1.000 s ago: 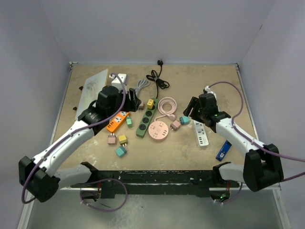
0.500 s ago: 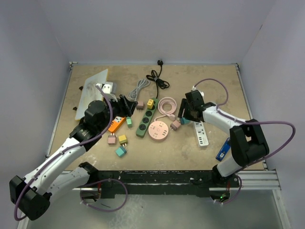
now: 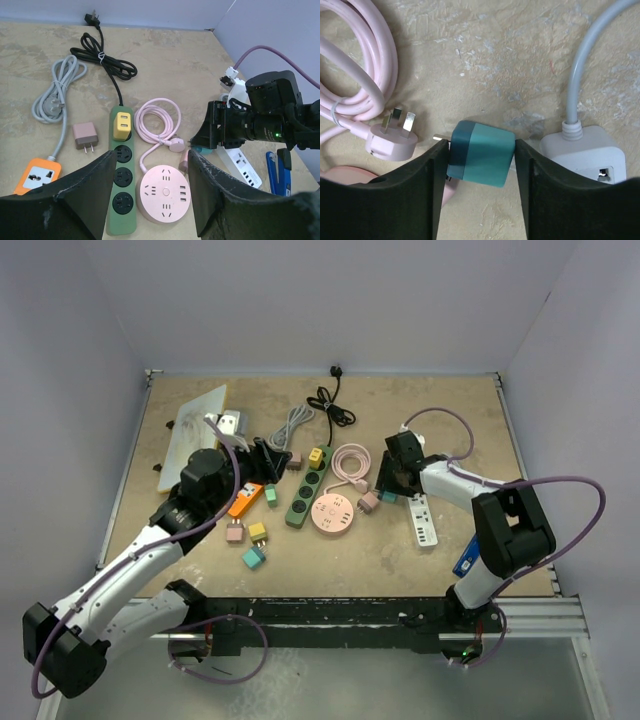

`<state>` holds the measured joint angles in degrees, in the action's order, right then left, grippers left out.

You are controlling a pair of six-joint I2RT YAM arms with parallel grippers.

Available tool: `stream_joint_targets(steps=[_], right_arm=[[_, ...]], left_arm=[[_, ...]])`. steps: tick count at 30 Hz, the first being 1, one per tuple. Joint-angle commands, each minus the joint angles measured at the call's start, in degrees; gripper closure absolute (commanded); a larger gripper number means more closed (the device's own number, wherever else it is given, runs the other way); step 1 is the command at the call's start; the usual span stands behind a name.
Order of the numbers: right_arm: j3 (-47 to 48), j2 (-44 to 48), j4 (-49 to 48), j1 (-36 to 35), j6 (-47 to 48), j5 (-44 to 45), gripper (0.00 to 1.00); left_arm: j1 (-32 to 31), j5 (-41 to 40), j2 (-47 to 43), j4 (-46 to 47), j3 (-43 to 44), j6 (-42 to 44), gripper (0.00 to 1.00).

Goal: Insert the plug

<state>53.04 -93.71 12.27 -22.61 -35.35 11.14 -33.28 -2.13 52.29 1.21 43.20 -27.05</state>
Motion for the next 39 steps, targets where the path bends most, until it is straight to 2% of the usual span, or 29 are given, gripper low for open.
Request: stream_joint_targets(steps=[1, 3, 10, 17, 23, 28, 33, 39], right_arm=[[0.67, 0.44, -3.66, -0.11, -0.31, 0.84, 0.48], [0.47, 0.81, -4.48, -0.15, -0.18, 0.38, 0.52], [-1.93, 4.59, -5.55, -0.14, -2.69, -0.97, 0.52], [-6.84, 14.64, -12.8, -0.15, -10.06, -9.79, 0.52], [-11.7, 19.85, -23.84, -0.14, -23.24, -19.42, 0.51], [-15.05, 20.47, -34.3, -0.41, -35.59, -27.54, 0.5], [-17.75, 21.13, -41.9, -0.42, -44.87, -32.28, 0.49], [-21.18, 21.57, -48.76, -0.47, -53.12, -35.35, 0.49]], left_arm=[[0.14, 0.19, 0.56, 3.44, -0.23, -1.55, 0.44], [0.14, 0.03, 1.12, 3.51, -0.19, -2.0, 0.44], [0.14, 0.11, 2.67, 3.35, 0.12, -2.78, 0.44], [0.09, 2.86, 6.27, 5.73, -0.81, -7.69, 0.44], [-1.9, 5.98, 10.3, 21.01, -6.19, -13.75, 0.44], [-10.82, -2.42, 14.62, 28.29, -7.04, -10.61, 0.44], [-15.86, -13.31, 19.61, 44.98, -12.34, -12.99, 0.44], [-17.66, -12.52, 27.29, 53.69, -11.63, -12.51, 0.44]])
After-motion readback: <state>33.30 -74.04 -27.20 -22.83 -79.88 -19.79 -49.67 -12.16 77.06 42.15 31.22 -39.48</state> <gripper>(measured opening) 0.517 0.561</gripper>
